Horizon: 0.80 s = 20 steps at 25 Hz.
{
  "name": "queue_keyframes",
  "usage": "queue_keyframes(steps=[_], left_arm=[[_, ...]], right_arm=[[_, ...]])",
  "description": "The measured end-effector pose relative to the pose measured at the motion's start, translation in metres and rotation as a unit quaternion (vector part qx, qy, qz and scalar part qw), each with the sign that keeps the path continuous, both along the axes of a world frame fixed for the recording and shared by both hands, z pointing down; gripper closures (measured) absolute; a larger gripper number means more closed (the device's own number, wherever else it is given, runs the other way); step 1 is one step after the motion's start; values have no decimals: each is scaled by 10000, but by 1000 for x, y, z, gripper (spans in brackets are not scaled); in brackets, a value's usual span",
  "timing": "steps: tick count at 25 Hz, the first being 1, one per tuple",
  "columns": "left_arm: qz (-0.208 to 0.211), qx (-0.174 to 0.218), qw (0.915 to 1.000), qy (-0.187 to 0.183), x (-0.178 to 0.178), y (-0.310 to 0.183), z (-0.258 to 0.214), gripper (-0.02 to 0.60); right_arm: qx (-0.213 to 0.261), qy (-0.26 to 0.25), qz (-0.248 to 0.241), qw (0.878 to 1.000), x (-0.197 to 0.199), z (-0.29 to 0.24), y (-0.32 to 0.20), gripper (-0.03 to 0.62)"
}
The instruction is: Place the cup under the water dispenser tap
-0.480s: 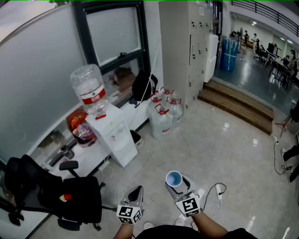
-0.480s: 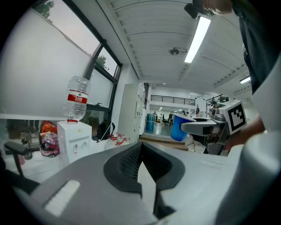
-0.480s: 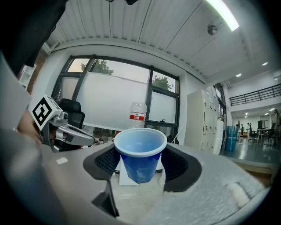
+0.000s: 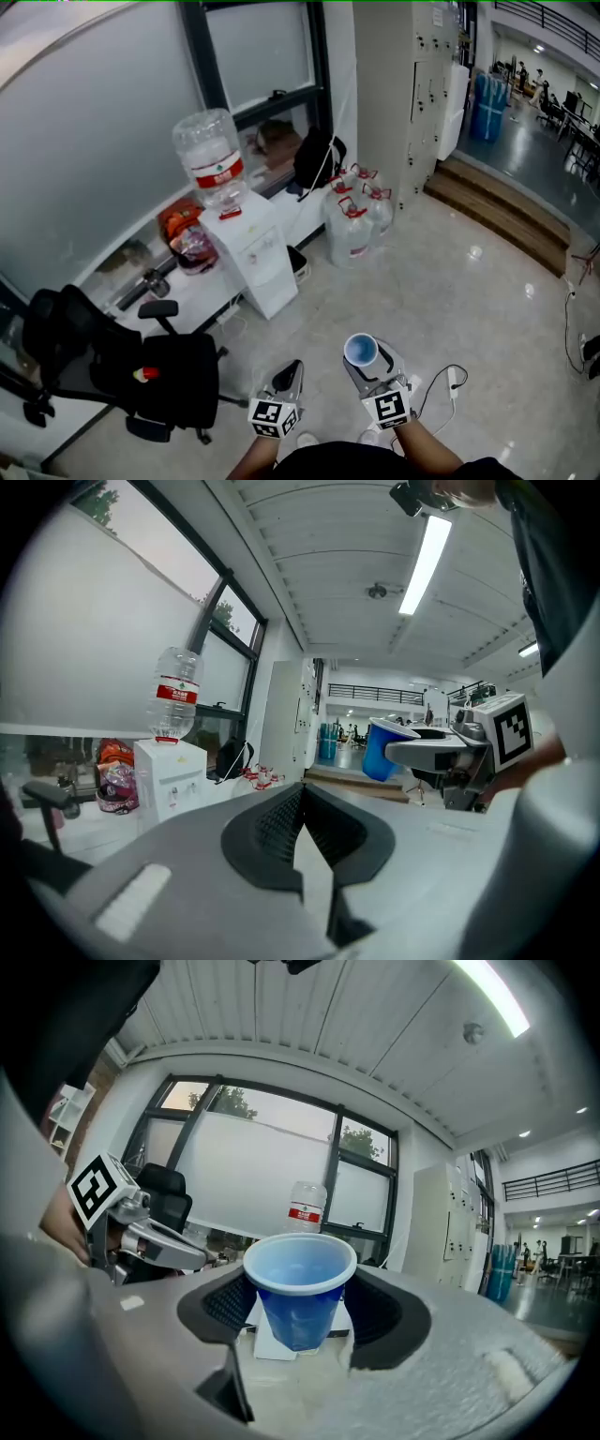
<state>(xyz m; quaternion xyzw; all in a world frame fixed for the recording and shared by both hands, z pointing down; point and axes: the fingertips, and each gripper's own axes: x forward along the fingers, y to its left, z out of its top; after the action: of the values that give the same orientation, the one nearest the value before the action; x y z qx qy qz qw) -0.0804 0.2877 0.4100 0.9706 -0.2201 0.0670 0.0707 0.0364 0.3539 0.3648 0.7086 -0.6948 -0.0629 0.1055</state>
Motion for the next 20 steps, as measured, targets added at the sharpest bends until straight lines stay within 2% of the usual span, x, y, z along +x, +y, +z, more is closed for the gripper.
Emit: queue_keyframes(steps=[8,14,20], left_arm=[[-42,52,10000,6,-36,-15,-1,566],[6,118,9999,7,-61,-35,0,565],[-109,86,9999,-15,-60,-53,6,565]], right_arm=[[130,-518,57,9986,-21,-5,-18,293],[164,-599,83,9980,-38,-6,-40,295],[264,-656,32,9975,-29,-14,-64,295]])
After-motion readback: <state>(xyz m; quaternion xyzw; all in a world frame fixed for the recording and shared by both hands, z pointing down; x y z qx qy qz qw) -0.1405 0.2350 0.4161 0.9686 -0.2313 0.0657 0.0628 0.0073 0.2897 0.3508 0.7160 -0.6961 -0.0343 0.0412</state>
